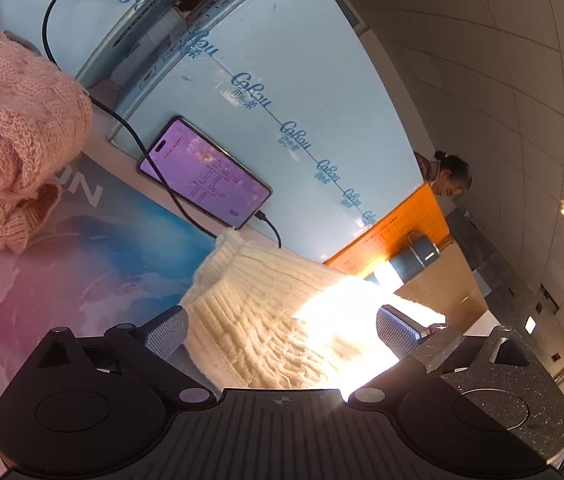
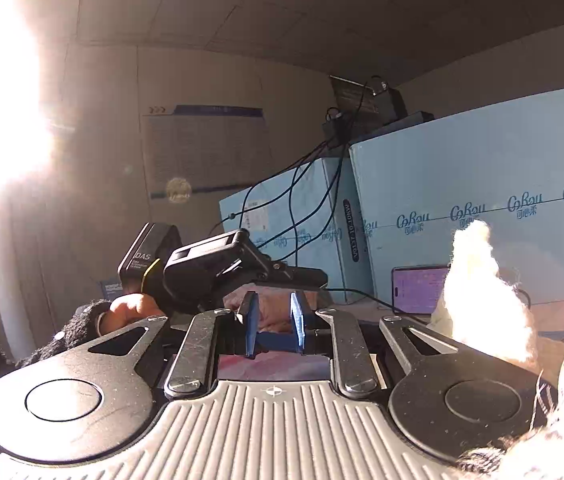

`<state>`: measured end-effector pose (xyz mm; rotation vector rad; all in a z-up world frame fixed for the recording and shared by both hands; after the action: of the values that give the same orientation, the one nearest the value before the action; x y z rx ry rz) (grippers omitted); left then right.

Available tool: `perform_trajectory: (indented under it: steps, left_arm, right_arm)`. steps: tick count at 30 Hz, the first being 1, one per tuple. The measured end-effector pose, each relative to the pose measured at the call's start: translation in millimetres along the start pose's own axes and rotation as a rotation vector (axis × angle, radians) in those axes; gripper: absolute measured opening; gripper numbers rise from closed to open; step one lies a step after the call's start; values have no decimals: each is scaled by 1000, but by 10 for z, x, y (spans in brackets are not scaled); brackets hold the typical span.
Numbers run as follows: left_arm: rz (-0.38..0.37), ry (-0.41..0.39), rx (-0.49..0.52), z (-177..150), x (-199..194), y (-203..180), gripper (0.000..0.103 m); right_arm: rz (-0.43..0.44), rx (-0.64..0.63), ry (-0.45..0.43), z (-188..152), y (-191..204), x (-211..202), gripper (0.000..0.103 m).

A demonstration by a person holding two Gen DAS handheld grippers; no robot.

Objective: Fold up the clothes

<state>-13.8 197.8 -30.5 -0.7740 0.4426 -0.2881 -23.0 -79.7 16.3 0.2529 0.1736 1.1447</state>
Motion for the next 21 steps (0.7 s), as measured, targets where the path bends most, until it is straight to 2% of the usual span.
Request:
perform_trajectory:
  steps: [1, 2, 5, 10, 12, 13, 14, 15, 16, 17, 19, 20, 21]
  left_arm:
    - [-5, -4, -11, 3, -9, 16, 101]
    - [-9, -9, -22, 7, -19, 33, 101]
    - [-27, -20, -18, 2, -33, 22, 101]
    - [-109, -2, 10, -47, 25, -84, 101]
    - [-130, 18, 28, -82, 79, -127, 101]
    - [-126, 30, 33, -101, 108, -133, 101]
    - [-119, 42, 38, -120, 137, -136, 101]
    - [-109, 55, 38, -131, 167, -128, 101]
    - [-91, 68, 34, -146, 199, -104, 101]
    - [-71, 81, 29, -160, 232, -78, 101]
    - [-41, 102, 15, -184, 289, -22, 101]
    - [-31, 111, 5, -193, 311, 7, 101]
    - [-41, 108, -8, -193, 310, 25, 101]
  right_arm:
    - [-47, 38, 2, -1, -98, 7, 80]
    - [-95, 77, 4, -2, -197, 13, 89]
    - [-236, 192, 11, -10, -490, 25, 98]
    - [-473, 384, 22, -38, -970, 29, 97]
    - [-567, 461, 27, -53, -1158, 25, 87]
    - [-615, 499, 29, -61, -1251, 22, 70]
    - [-624, 490, 48, -84, -1251, 42, 57]
    - [-616, 462, 45, -83, -1205, 36, 32]
    - [-606, 432, 36, -78, -1154, 25, 22]
    - [-596, 402, 28, -73, -1103, 13, 18]
    - [-575, 341, 11, -63, -1000, -10, 17]
    - [-536, 299, -14, -41, -889, -26, 16]
    - [-457, 258, -35, -15, -760, -35, 16]
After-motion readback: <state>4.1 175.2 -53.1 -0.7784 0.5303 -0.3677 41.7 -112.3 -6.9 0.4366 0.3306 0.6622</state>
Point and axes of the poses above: each gripper's, at about its wrist camera, not at the fingertips, and x roughly the way its jaws point, y to its left, z to its top, the point moved 4 cm from there along x, roughly the way its jaws point, and after that the axes turned 2 degrees about x, right-handed, at the moved point
